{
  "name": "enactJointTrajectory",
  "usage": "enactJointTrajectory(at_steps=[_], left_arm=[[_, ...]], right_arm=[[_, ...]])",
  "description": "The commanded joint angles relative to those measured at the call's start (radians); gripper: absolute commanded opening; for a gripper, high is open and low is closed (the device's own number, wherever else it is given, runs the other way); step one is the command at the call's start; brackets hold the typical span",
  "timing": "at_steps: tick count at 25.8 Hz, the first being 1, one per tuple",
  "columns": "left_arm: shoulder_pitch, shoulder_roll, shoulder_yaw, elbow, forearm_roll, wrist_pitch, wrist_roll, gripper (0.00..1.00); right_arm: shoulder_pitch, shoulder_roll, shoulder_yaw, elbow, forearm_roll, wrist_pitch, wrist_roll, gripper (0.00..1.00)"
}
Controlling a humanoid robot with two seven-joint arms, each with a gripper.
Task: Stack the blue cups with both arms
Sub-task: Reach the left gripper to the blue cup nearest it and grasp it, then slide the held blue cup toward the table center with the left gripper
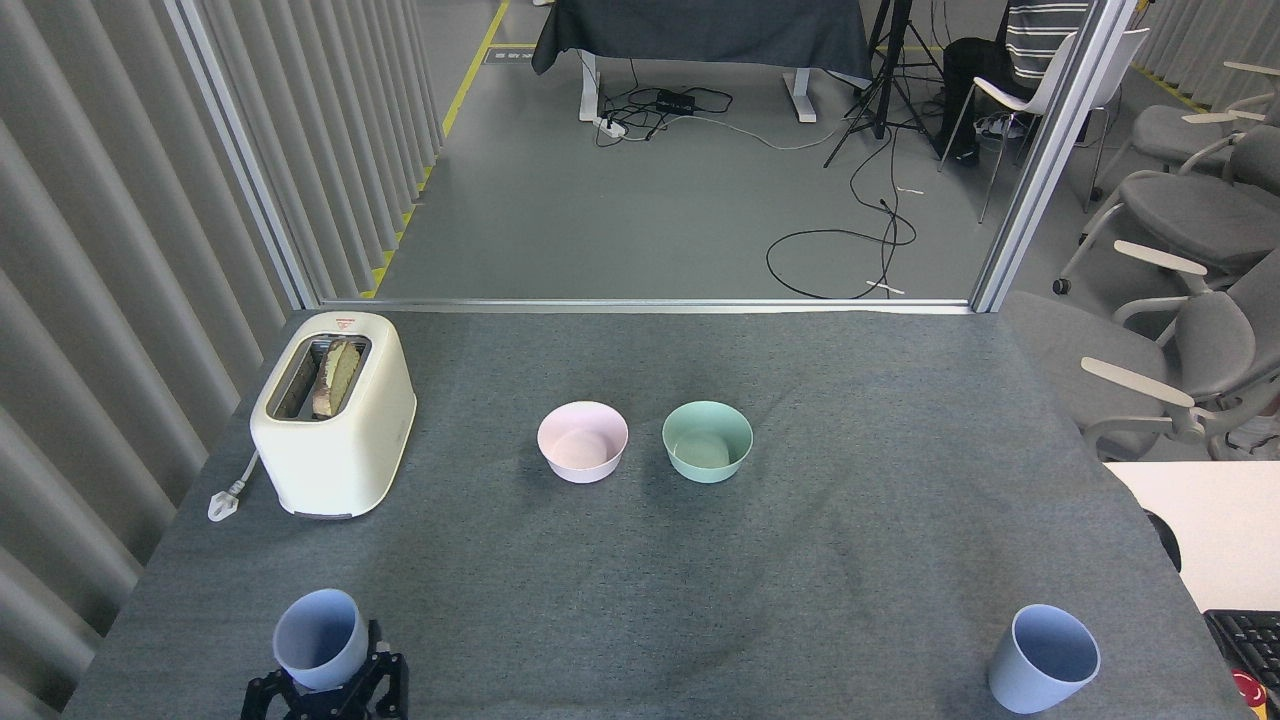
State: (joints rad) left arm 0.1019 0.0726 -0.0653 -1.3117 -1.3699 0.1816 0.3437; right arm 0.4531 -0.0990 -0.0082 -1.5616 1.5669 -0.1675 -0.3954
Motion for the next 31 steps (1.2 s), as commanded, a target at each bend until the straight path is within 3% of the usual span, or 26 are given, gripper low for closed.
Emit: enactJointTrajectory(at_steps=[1,5,9,23,27,31], left_arm=[[0.012,-0.010,-0.146,-0.044,-0.018,-0.022,0.009,0.49],[-0.030,-0.077,-0.295,0.025,-0.077,-0.022,0.024,0.50],[-0.111,-0.172,-0.329,0.163,-0.178,-0.018,0.077,0.50],[-0.146,-0.178,-0.400,0.215,-0.175,-0.022,0.087,0.59],[-0.156,-0.178,-0.404,0.235,-0.173,-0.021,0.098,0.73],[-0.154,-0.178,-0.406,0.235,-0.170,-0.014,0.101,0.95]], right_arm=[[-0.001,-0.001,0.001,0.000,-0.001,0.000,-0.003,1.00],[0.001,-0.001,-0.001,0.000,-0.001,0.002,-0.007,1.00],[0.006,-0.004,-0.001,0.000,-0.001,0.002,-0.010,1.00],[0.009,-0.005,-0.001,0.002,-0.002,0.002,-0.011,1.00],[0.009,-0.005,-0.001,0.002,-0.002,0.000,-0.011,1.00],[0.010,-0.004,-0.001,0.002,-0.002,-0.003,-0.010,1.00]])
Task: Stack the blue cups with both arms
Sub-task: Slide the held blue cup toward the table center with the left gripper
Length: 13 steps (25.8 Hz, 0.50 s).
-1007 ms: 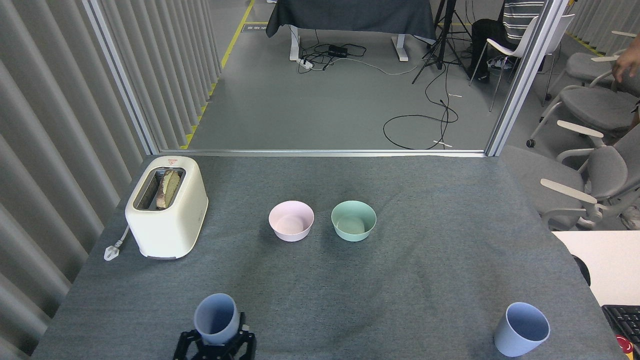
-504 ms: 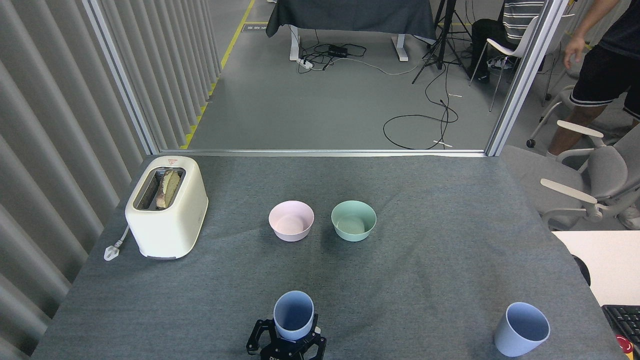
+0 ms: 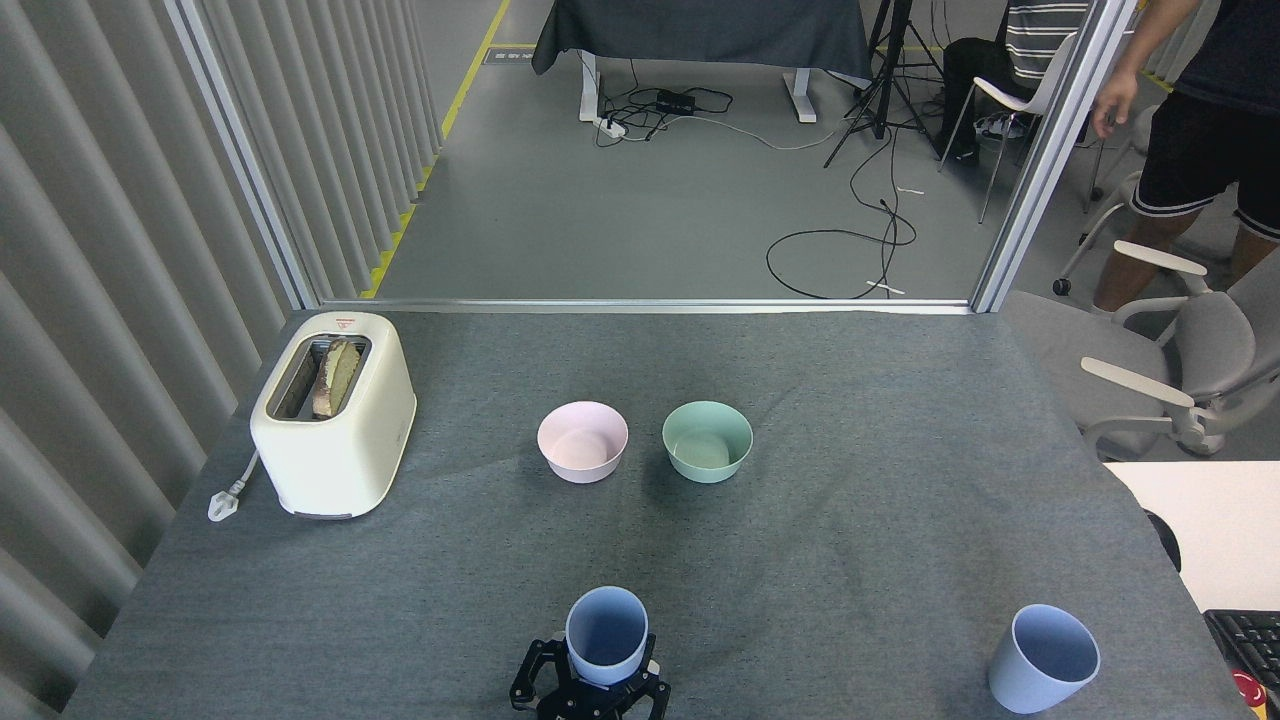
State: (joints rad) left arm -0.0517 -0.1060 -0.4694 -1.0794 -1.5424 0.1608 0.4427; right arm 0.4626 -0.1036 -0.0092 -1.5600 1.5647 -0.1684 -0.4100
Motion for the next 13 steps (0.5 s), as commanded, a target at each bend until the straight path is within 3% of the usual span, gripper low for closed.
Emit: enactJointTrajectory(at_steps=[1,8,13], left_arm=[[0.000,0.002,0.000,0.004,0.004,0.008,0.002,0.97],[0.015,0.009,0.000,0.010,0.004,0.011,0.004,1.00],[0.081,0.015,0.005,-0.062,0.001,0.014,0.002,1.00]], right_arm=[[0.001,0.001,0.000,0.000,0.000,-0.002,0.004,1.00],[0.001,0.001,0.000,0.000,-0.002,-0.003,0.004,1.00],[0.001,-0.001,-0.002,0.003,-0.003,-0.002,0.004,1.00]])
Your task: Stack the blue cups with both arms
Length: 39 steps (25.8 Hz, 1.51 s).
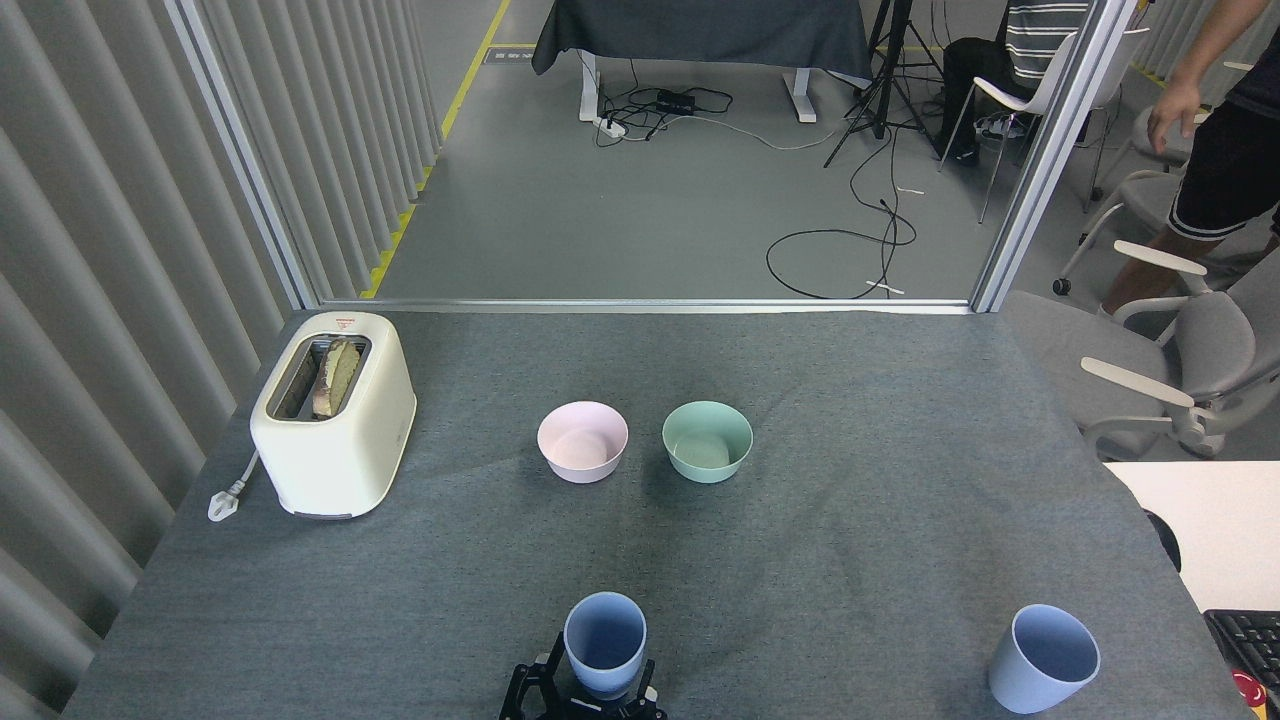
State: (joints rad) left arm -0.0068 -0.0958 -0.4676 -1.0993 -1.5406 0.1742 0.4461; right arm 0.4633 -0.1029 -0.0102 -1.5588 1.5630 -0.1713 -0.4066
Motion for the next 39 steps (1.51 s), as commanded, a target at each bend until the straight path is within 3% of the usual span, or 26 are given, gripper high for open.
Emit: enactJointTrajectory(at_steps=[1,10,14,23,32,39], left_arm=[[0.054,0.013,0.004,-0.057,-0.001,0.001,-0.001,1.00],[0.284,0.094,0.098,-0.323,0.007,0.002,-0.003,1.00],[0.366,0.140,0.184,-0.392,0.033,0.001,-0.003,1.00],[0.387,0.151,0.308,-0.378,0.063,0.031,0.000,0.99],[0.389,0.153,0.307,-0.369,0.063,0.067,-0.001,1.00],[0.387,0.153,0.305,-0.367,0.065,0.067,-0.001,1.00]], right_arm=[[0.000,-0.001,-0.001,0.002,-0.001,0.001,0.000,1.00],[0.028,-0.004,-0.022,0.003,-0.008,0.004,-0.009,1.00],[0.032,-0.004,-0.158,0.020,-0.008,-0.001,-0.021,1.00],[-0.100,-0.047,-0.240,0.166,0.003,0.006,-0.020,1.00],[-0.150,-0.050,-0.244,0.233,-0.006,0.007,-0.020,1.00],[-0.224,-0.049,-0.321,0.290,-0.003,0.007,-0.014,1.00]])
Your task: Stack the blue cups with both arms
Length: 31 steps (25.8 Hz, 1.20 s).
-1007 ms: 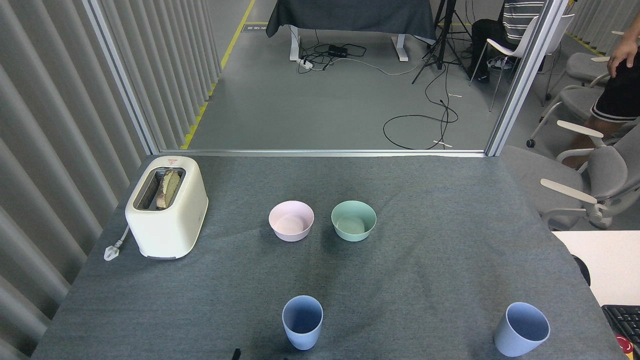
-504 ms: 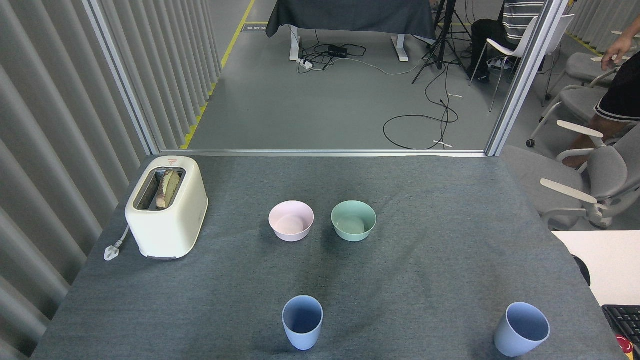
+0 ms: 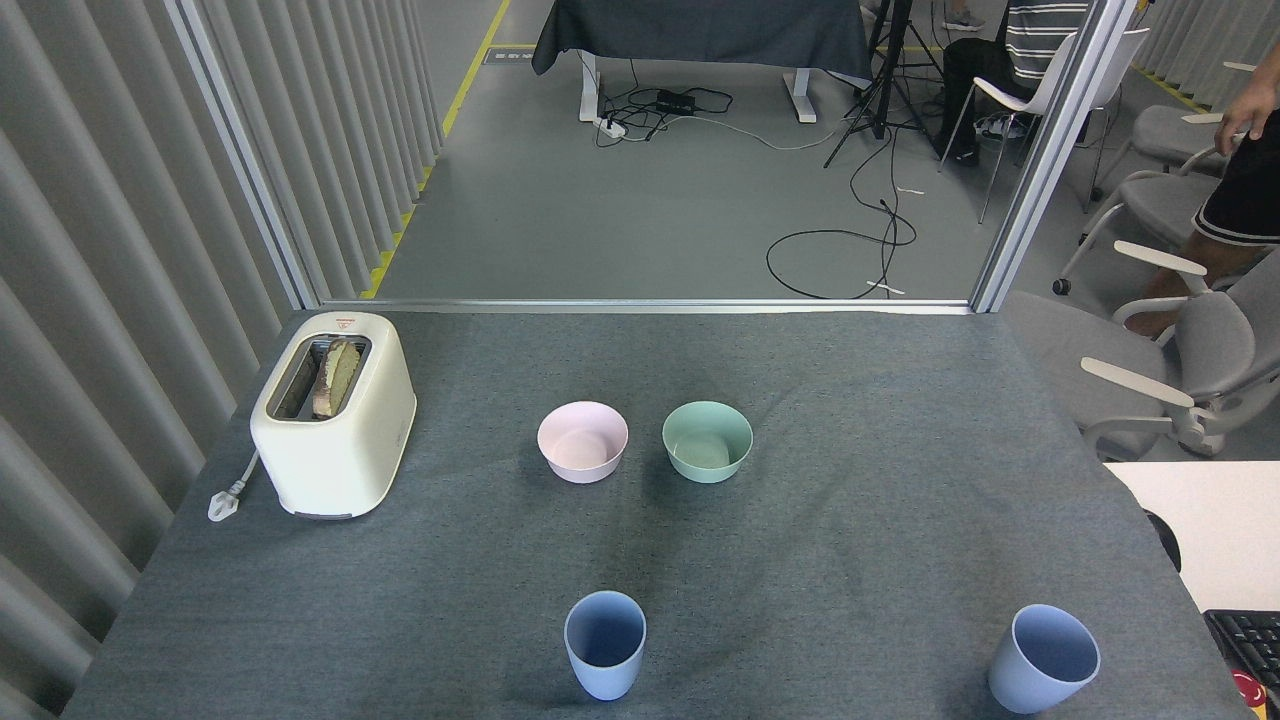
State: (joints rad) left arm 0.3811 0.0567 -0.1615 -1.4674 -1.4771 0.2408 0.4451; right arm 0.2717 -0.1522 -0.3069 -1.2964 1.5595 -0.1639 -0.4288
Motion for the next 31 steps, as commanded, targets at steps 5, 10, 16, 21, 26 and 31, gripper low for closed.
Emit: enactJointTrajectory(at_steps=[5,10,16,21,26,31], left_arm=[[0.001,0.000,-0.001,0.001,0.003,0.000,0.000,1.00],[-0.001,-0.002,-0.001,0.001,0.003,0.000,0.000,1.00],[-0.001,-0.002,-0.003,0.001,0.003,0.000,0.000,1.00],[-0.001,-0.002,-0.001,0.001,0.003,0.000,0.000,1.00],[-0.001,-0.003,-0.001,0.001,0.003,0.000,0.000,1.00],[-0.001,-0.002,-0.001,0.001,0.003,0.002,0.001,1.00]], right_arm=[[-0.072,-0.003,-0.024,0.046,-0.003,0.000,0.012,1.00],[-0.109,-0.006,-0.024,0.072,0.002,0.004,0.013,1.00],[-0.126,-0.010,-0.024,0.088,-0.001,0.004,0.022,1.00],[-0.157,-0.024,-0.024,0.114,-0.004,0.006,0.022,1.00],[-0.181,-0.033,-0.020,0.126,-0.001,0.004,0.024,1.00],[-0.206,-0.033,-0.017,0.143,-0.001,0.004,0.035,0.98]])
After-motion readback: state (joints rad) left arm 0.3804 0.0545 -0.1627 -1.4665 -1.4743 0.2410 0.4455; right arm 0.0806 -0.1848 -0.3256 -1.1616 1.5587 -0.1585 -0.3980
